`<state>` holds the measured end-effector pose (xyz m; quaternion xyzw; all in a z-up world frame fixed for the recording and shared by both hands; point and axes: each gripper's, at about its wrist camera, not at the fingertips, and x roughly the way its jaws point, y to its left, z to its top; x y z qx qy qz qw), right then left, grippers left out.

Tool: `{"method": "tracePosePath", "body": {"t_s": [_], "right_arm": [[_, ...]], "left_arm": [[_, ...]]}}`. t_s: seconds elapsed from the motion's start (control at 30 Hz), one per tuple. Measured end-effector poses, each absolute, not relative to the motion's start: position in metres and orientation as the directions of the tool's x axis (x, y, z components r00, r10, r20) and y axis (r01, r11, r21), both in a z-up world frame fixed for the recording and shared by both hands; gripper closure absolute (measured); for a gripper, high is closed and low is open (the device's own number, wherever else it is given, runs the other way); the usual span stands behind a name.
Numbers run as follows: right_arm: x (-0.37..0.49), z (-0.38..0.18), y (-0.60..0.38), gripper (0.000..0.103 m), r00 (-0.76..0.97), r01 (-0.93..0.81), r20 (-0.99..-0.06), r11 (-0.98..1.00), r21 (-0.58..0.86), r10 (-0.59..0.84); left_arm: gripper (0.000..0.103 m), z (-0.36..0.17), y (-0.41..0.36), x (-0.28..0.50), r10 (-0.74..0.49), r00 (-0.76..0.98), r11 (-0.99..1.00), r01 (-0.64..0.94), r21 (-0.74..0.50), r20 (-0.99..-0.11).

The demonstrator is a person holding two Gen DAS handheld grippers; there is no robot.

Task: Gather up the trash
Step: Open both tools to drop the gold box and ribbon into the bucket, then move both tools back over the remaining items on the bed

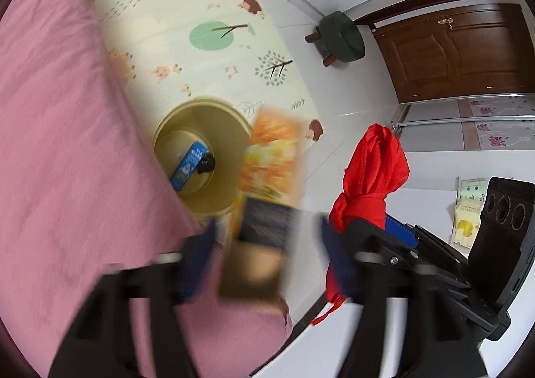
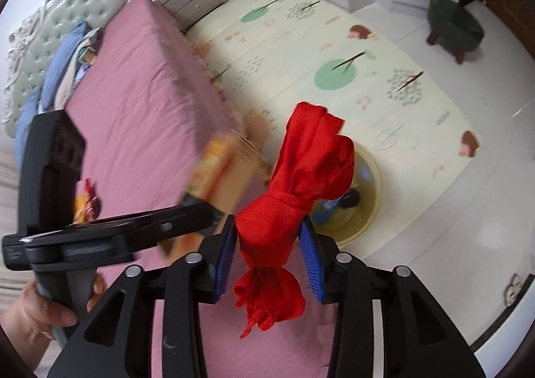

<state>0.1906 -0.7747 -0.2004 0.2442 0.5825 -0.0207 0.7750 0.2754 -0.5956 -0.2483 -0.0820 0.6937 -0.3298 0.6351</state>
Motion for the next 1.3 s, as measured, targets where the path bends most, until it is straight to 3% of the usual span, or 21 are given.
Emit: {"method": "tracePosePath", "body": {"t_s": [0.07,0.47,1.3], "right_arm": [[0.193,-0.199,-0.785,0.052,0.334,0.339,-0.913,0.874,0.349,0.235],[0.198,-0.185,-0.782,0.052,0.377,0.351,-0.883,0.839,0.415,0.279],[0.208,-0.156,-0.539,0.052,0.243,-0.017,-0.848,0.877,0.481,0.47]], "left_arm": [[0.019,-0.243,-0.602,0.281,-0.533,-0.154,0.766,0.331,-0.551,-0.832],[0.014,-0.231,-0.576,0.28,-0.494,-0.124,0.792,0.344,-0.504,-0.861],[0.013,-0.206,-0.306,0.209,-0.468,0.11,0.883,0.004,-0.47,-0.877]]}}
